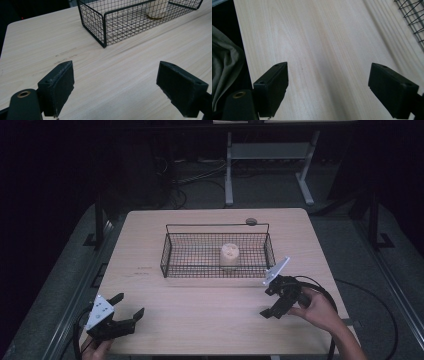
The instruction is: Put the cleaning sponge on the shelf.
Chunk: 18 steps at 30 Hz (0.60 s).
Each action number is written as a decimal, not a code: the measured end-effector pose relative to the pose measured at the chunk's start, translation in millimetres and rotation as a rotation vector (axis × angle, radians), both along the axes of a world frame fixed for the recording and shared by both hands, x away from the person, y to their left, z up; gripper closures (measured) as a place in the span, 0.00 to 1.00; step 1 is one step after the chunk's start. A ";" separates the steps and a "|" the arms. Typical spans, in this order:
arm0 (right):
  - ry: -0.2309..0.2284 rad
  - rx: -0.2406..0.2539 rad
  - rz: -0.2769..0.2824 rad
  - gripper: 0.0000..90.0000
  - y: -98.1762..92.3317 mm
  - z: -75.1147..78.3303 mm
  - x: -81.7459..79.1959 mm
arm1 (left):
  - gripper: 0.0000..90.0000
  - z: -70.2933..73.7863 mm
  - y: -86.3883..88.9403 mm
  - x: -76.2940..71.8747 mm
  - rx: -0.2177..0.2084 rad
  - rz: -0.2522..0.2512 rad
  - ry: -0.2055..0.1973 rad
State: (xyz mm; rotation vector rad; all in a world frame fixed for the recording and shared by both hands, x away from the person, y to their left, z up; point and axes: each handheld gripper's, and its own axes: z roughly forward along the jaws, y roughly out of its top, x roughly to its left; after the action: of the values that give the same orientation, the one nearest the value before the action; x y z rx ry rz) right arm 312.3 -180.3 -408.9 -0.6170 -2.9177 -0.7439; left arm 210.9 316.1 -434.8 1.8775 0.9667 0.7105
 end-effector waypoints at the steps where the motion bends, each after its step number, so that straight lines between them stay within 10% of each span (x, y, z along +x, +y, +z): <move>1: -0.003 0.002 0.001 0.18 -0.8 -1.0 -1.7 | 0.15 -0.1 -0.1 0.0 0.002 0.000 0.000; 18: -0.030 0.048 -0.030 0.18 -23.3 -16.7 -30.6 | 0.15 -1.2 -2.5 0.6 0.011 -0.002 0.003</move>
State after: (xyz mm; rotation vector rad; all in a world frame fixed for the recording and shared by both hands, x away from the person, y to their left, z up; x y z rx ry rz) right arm 281.7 -203.6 -425.6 -0.6523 -2.9139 -0.8306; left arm 211.5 313.6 -436.0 1.8891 0.9644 0.7129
